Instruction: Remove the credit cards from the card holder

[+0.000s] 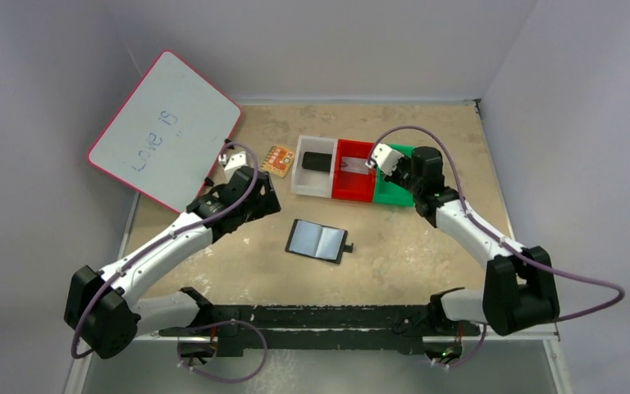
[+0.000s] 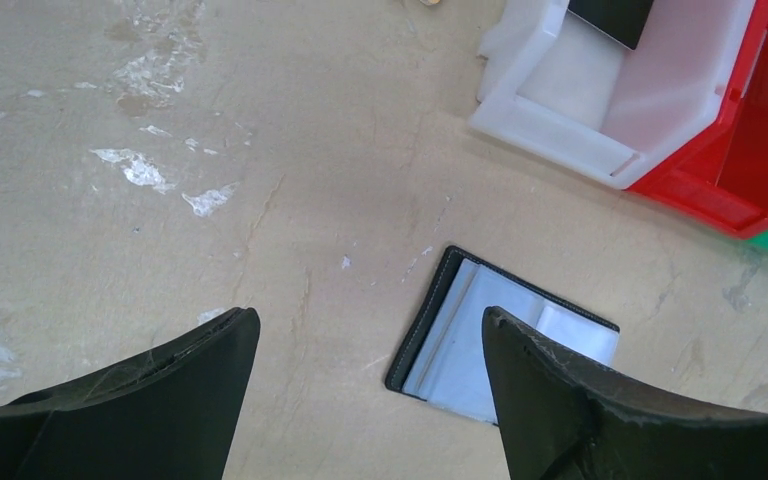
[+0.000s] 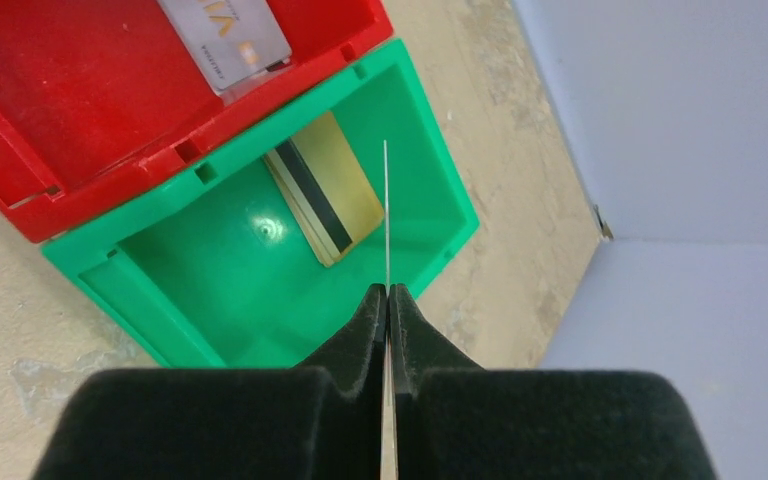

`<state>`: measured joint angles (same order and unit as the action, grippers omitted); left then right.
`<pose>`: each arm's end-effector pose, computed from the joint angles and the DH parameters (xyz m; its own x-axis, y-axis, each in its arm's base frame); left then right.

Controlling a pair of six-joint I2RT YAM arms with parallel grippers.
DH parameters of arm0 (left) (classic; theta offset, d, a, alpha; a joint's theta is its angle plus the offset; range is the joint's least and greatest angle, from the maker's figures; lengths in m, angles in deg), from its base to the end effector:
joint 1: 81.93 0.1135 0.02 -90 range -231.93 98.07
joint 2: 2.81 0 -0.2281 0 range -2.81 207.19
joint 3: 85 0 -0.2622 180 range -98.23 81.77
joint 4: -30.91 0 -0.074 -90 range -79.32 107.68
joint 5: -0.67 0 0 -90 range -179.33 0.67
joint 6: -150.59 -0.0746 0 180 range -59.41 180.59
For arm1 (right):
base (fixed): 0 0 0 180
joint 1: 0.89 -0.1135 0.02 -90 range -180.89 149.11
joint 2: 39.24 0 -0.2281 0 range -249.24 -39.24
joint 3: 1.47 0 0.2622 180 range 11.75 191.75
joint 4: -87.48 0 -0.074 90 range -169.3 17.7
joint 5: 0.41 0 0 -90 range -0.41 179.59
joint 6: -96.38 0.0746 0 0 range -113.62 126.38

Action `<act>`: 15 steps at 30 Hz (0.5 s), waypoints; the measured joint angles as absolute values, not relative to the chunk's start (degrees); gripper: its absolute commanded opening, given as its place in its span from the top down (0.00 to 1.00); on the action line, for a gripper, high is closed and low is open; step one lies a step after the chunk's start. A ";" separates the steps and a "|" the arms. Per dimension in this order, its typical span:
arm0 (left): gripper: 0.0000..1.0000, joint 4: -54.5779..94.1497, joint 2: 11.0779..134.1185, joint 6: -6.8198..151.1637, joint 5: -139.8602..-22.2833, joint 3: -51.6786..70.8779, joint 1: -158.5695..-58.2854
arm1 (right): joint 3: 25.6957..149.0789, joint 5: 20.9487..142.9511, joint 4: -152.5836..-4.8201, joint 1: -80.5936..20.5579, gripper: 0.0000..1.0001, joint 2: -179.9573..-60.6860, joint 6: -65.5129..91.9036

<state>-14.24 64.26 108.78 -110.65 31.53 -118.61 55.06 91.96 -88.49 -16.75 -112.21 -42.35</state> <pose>0.2467 -0.1499 0.1992 -0.6734 -0.3642 -0.6433 -0.2066 0.9283 -0.3092 0.3316 0.0910 0.2054 -0.0447 -0.7934 -0.6071 -0.4084 0.5691 -0.7137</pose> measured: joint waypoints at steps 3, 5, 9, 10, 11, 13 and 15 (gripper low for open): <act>0.17 -14.44 63.41 107.77 -108.86 31.40 -117.28 | 57.47 88.27 -87.35 -15.20 1.00 -115.90 -44.82; 0.16 -14.76 63.17 106.96 -107.62 30.92 -117.22 | 59.24 86.26 -86.67 -14.15 1.00 -118.13 -46.48; 0.16 -14.94 62.77 105.80 -106.26 30.18 -117.15 | 61.01 84.09 -85.78 -12.68 1.00 -120.80 -49.45; 0.16 -15.14 62.45 105.69 -106.09 30.18 -117.11 | 61.42 83.81 -85.32 -12.40 1.00 -121.52 -50.28; 0.15 -15.35 62.03 105.45 -105.93 30.18 -117.06 | 61.97 83.53 -84.99 -12.27 1.00 -122.35 -50.98; 0.15 -15.70 61.18 105.28 -105.78 30.18 -116.93 | 63.06 82.80 -84.44 -12.07 1.00 -123.88 -51.92; 0.15 -15.97 60.30 104.95 -105.69 30.22 -116.80 | 65.05 82.08 -82.87 -12.05 1.00 -125.76 -52.67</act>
<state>-15.97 60.30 104.95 -105.69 30.22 -116.80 65.05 82.08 -82.87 -12.05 -125.76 -52.67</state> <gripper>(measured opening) 0.845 0.005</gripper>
